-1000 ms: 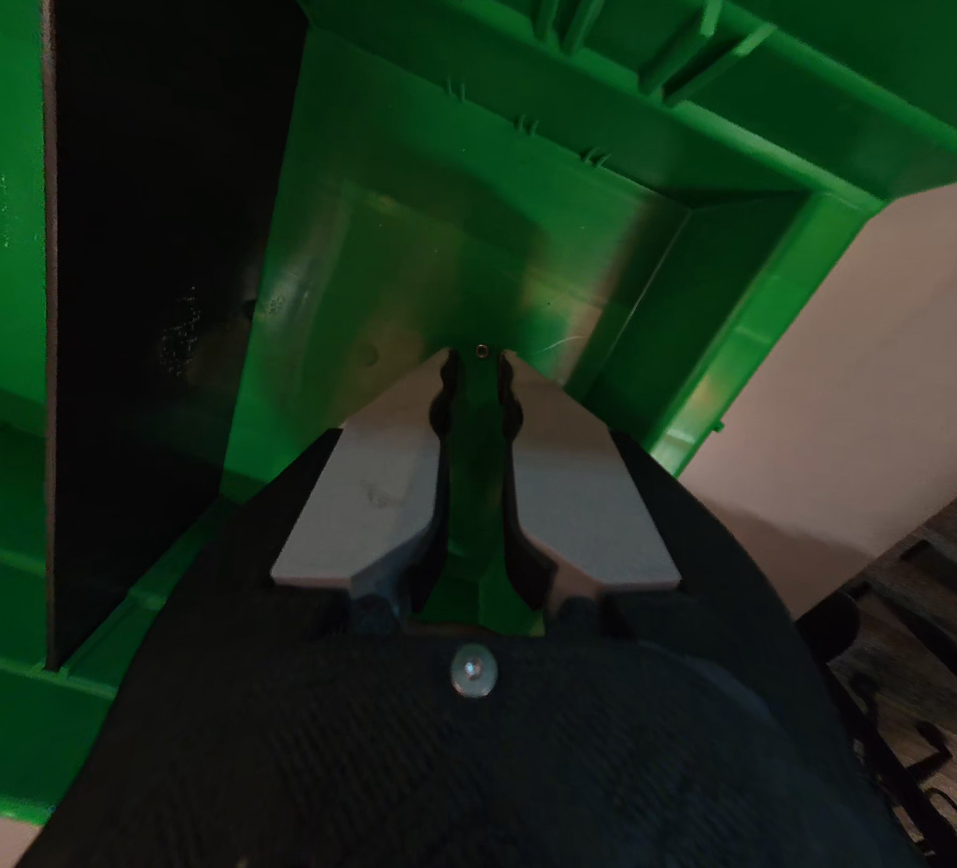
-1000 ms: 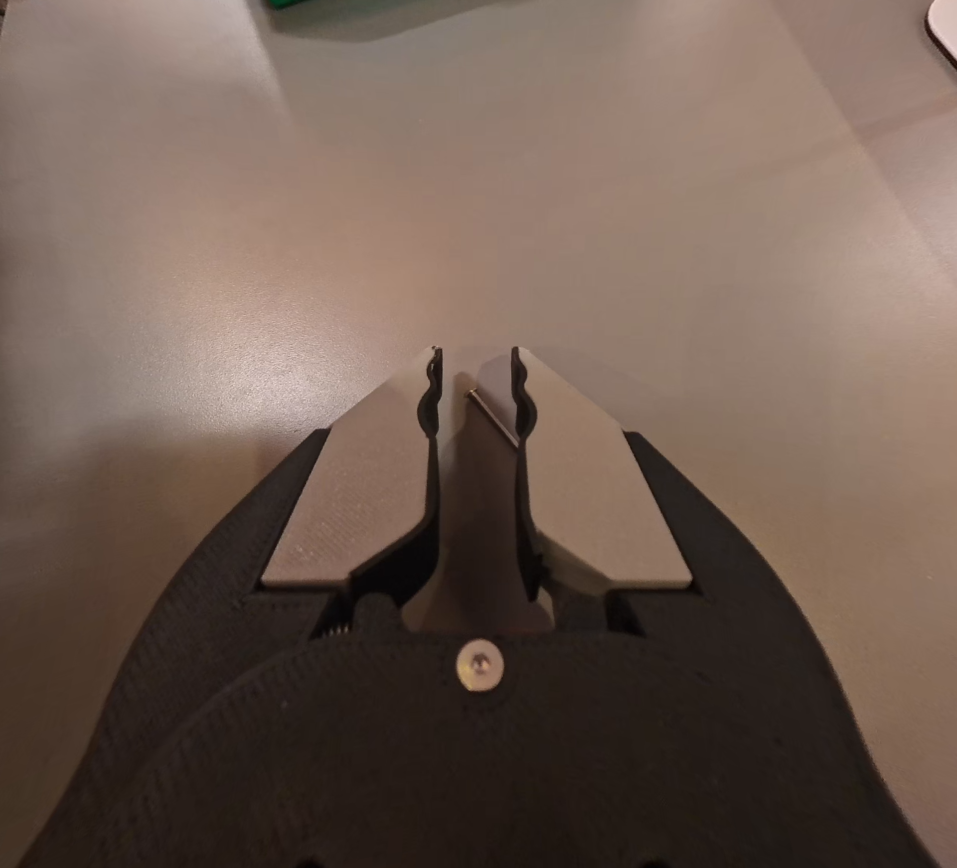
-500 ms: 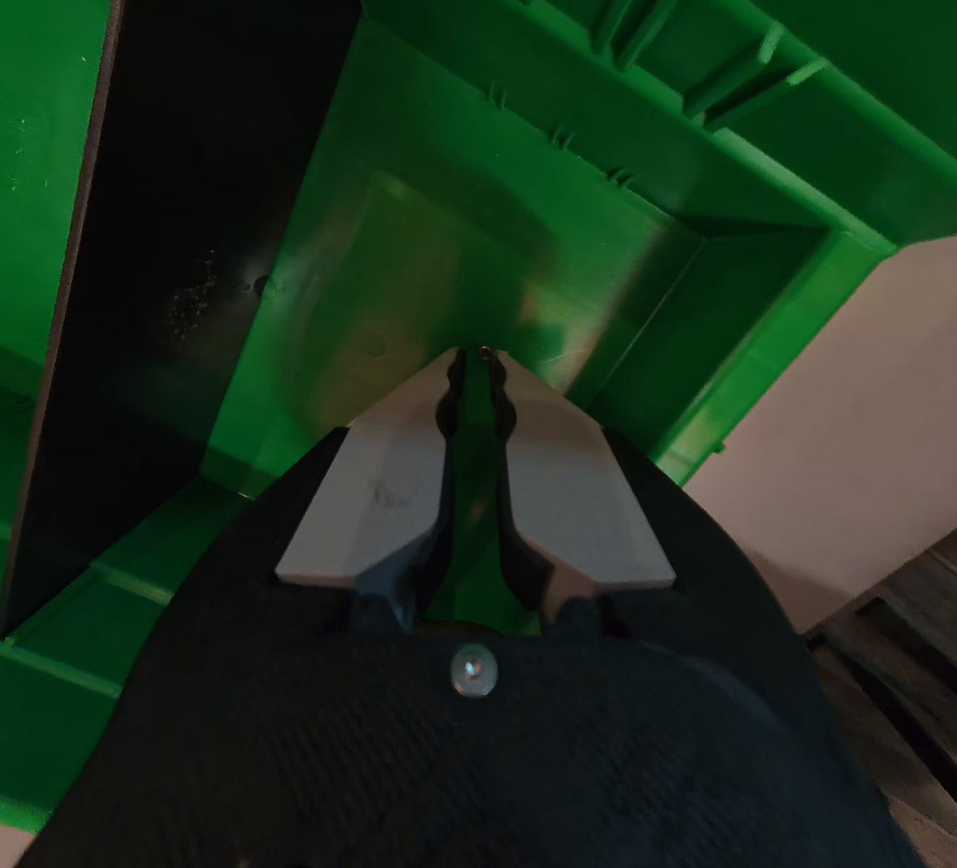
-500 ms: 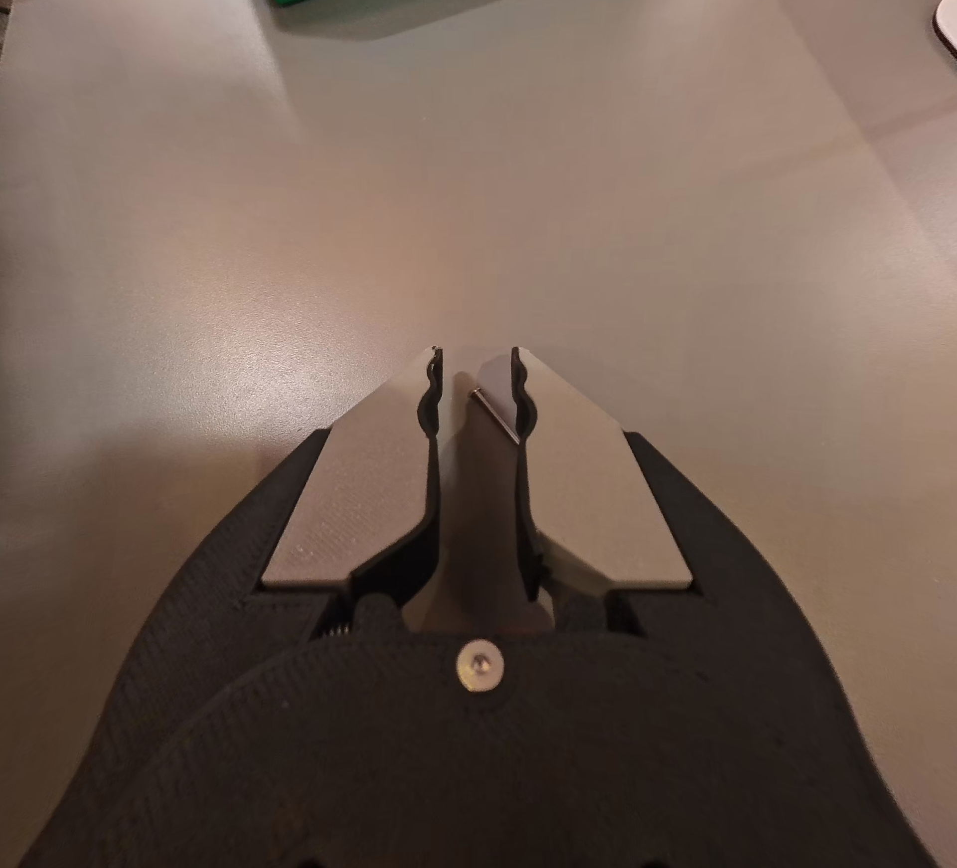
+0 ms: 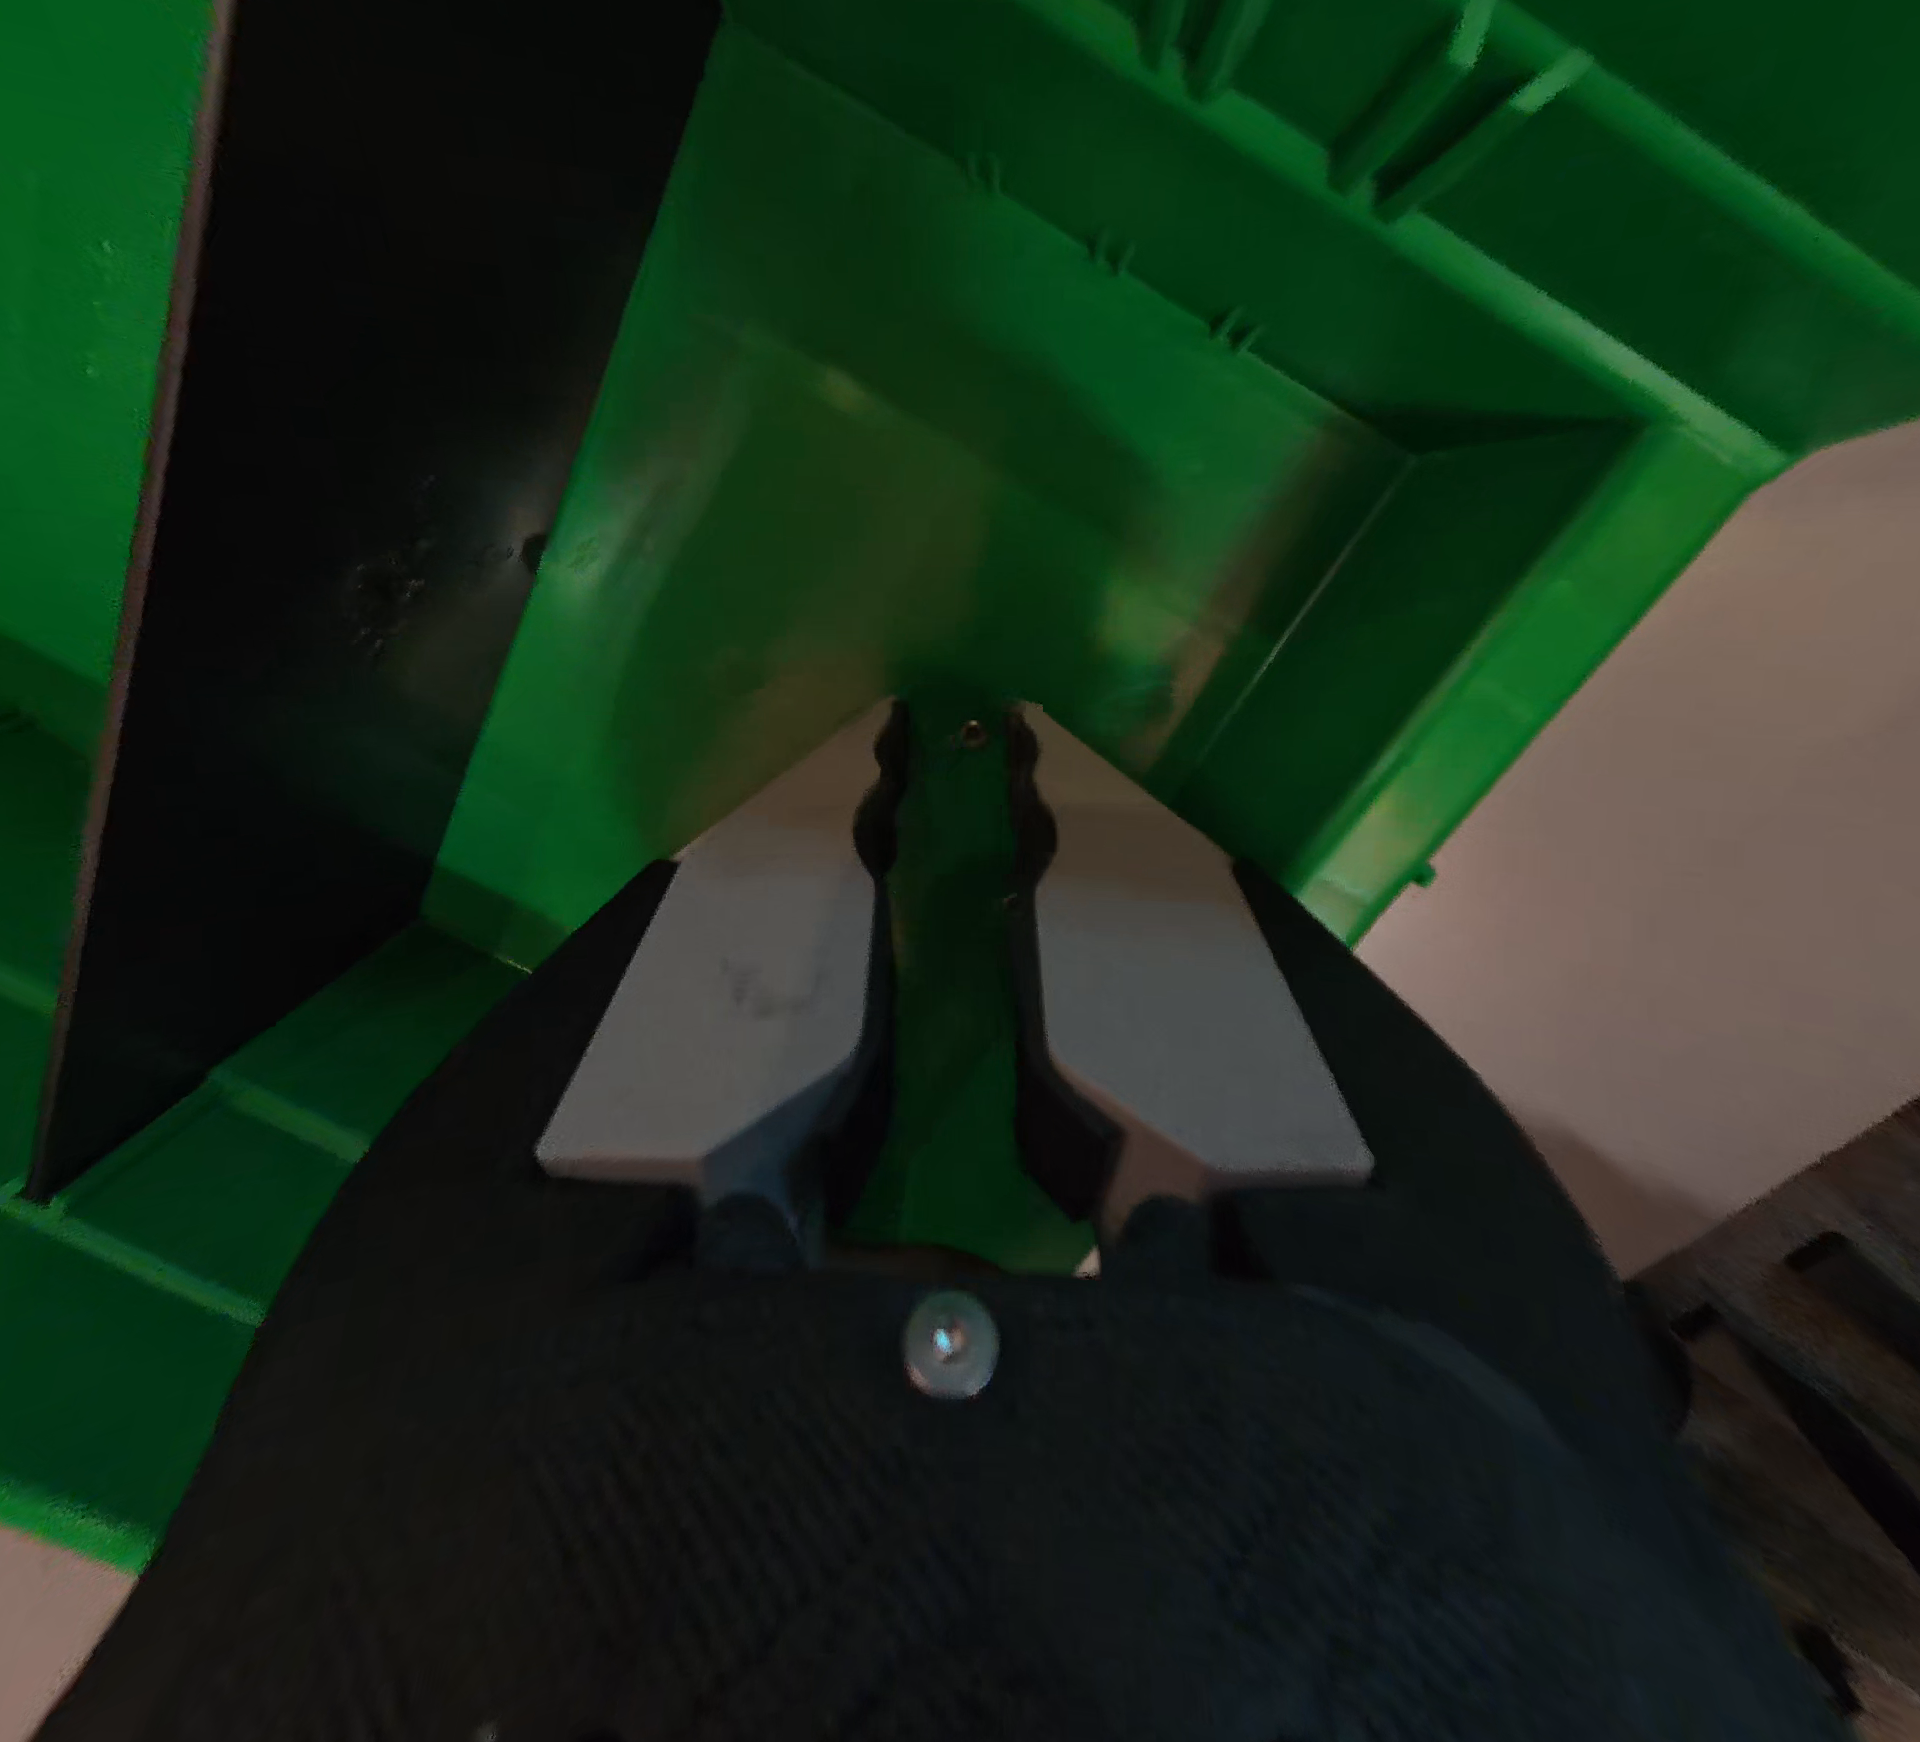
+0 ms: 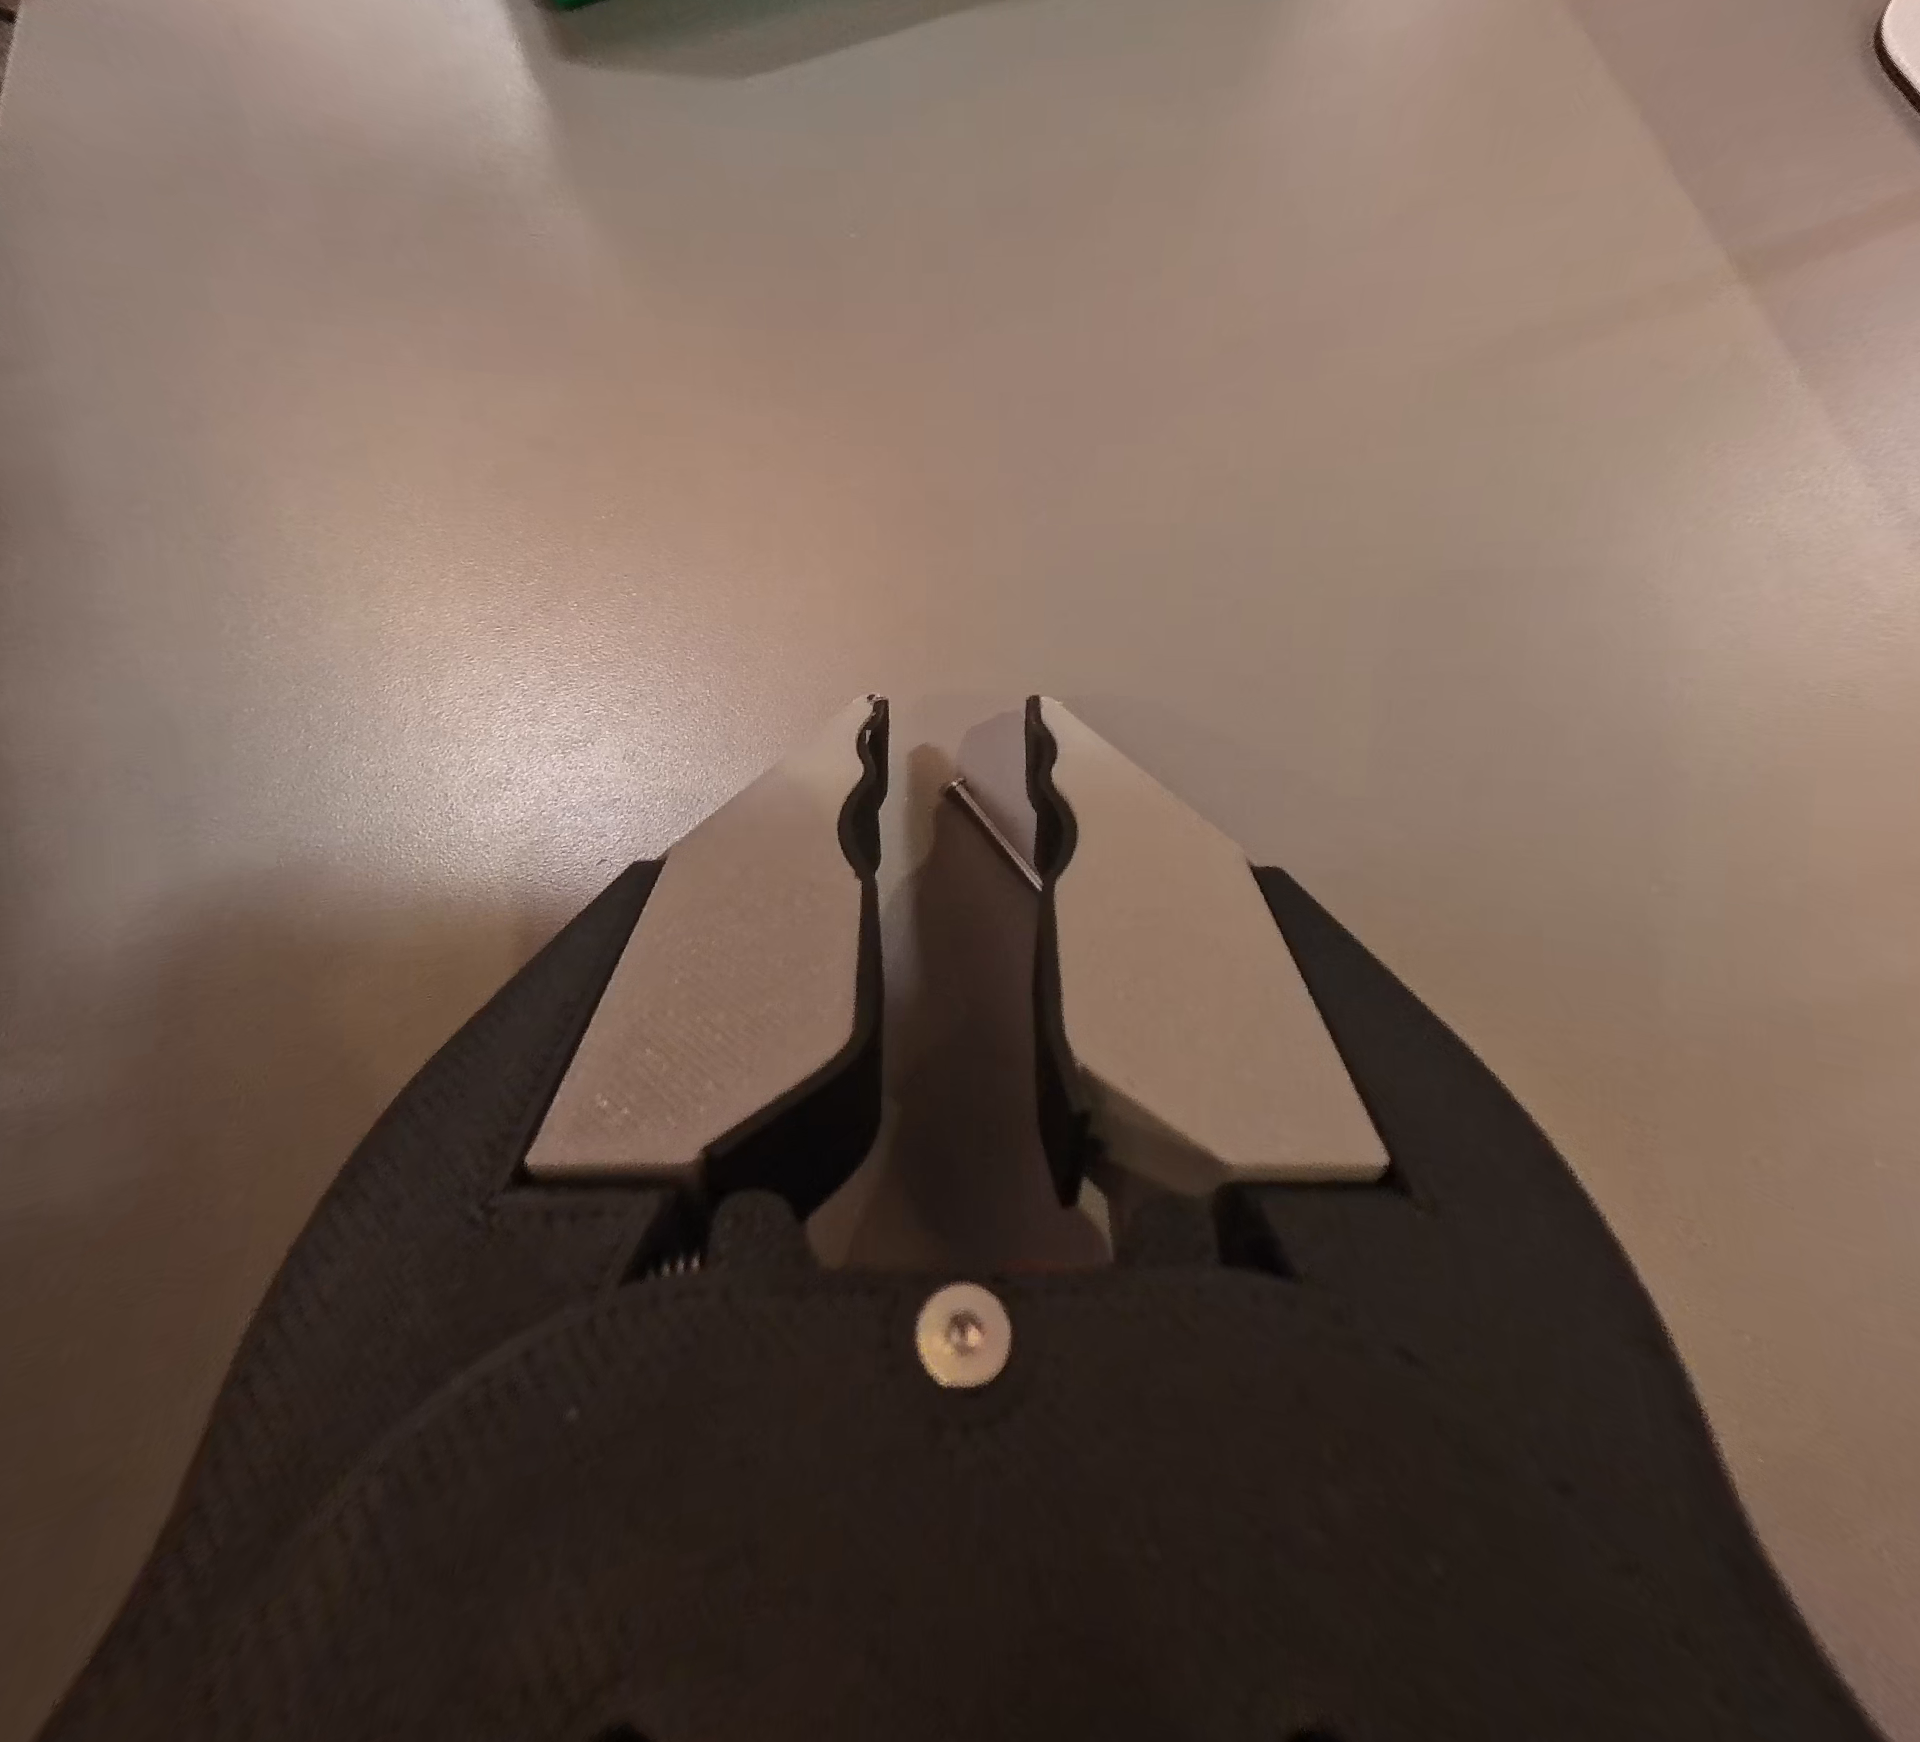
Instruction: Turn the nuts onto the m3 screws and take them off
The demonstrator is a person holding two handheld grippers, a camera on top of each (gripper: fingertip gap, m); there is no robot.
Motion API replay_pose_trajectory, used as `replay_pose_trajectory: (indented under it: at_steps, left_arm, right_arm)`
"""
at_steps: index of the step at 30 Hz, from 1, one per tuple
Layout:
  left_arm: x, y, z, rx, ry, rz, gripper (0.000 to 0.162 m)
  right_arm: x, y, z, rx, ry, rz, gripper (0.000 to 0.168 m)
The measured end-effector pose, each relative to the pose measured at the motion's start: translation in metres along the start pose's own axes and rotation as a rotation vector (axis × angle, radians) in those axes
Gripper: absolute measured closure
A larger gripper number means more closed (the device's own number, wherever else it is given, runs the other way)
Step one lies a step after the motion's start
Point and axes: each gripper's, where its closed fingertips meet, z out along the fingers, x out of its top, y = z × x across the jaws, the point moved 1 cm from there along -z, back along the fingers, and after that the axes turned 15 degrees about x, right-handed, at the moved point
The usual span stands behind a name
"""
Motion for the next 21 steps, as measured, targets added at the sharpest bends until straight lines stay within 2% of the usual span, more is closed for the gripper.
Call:
replay_pose_trajectory:
  at_steps: [1, 4, 9, 21]
  left_arm:
    - [0.001, -0.001, -0.002, -0.01, 0.005, -0.014, 0.142]
    - [0.003, -0.005, -0.009, -0.043, 0.02, -0.045, 0.141]
    - [-0.004, -0.008, -0.013, -0.033, -0.018, 0.009, 0.142]
    - [-0.005, 0.003, 0.0, -0.071, -0.048, 0.034, 0.145]
  right_arm:
    - [0.0, 0.0, 0.0, 0.0, 0.0, 0.0, 0.145]
    - [0.0, 0.0, 0.0, 0.003, 0.002, 0.001, 0.145]
    - [0.0, 0.0, 0.0, 0.007, 0.002, 0.002, 0.145]
    - [0.0, 0.0, 0.0, 0.006, 0.001, 0.001, 0.145]
